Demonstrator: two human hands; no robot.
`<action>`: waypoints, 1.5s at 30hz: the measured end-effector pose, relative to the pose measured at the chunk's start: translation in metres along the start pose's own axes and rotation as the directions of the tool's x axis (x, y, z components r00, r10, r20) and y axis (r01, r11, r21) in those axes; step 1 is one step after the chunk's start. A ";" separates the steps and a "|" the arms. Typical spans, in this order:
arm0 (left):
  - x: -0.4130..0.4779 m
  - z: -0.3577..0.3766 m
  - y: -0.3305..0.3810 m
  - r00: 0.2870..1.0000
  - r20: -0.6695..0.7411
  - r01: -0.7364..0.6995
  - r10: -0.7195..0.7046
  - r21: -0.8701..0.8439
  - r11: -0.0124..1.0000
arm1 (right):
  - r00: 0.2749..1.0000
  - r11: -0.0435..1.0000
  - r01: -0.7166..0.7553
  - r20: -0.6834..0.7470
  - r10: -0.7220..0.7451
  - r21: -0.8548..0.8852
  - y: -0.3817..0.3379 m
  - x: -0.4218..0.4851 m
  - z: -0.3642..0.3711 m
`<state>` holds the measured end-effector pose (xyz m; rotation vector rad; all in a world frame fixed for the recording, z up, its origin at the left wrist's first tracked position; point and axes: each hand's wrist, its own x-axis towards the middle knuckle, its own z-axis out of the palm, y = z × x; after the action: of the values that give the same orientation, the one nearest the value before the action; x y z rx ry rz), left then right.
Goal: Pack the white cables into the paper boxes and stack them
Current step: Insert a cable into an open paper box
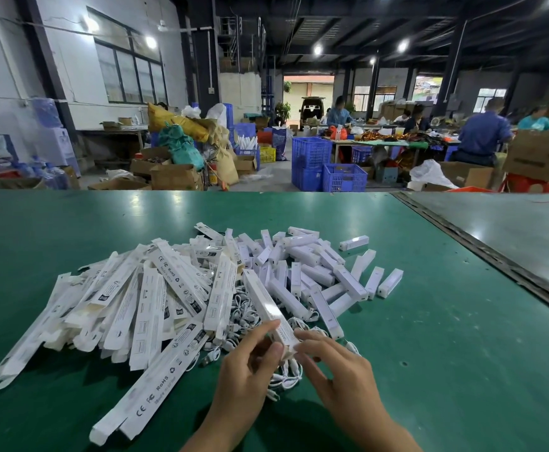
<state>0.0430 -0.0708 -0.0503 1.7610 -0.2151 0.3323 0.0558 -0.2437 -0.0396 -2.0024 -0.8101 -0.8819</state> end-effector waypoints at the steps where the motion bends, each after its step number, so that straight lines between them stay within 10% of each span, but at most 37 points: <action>1: 0.000 0.000 0.000 1.000 -0.010 -0.006 0.006 -0.004 1.000 | 1.000 1.000 0.000 0.001 0.000 0.004 0.001 0.000 0.000; 45: 0.000 -0.008 0.012 0.970 0.077 -0.243 0.231 0.231 0.942 | 0.998 0.981 -0.053 -0.014 0.056 0.187 -0.005 0.001 0.002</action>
<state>0.0383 -0.0658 -0.0373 1.9868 -0.4410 0.5067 0.0535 -0.2395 -0.0375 -1.8414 -0.7934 -0.7635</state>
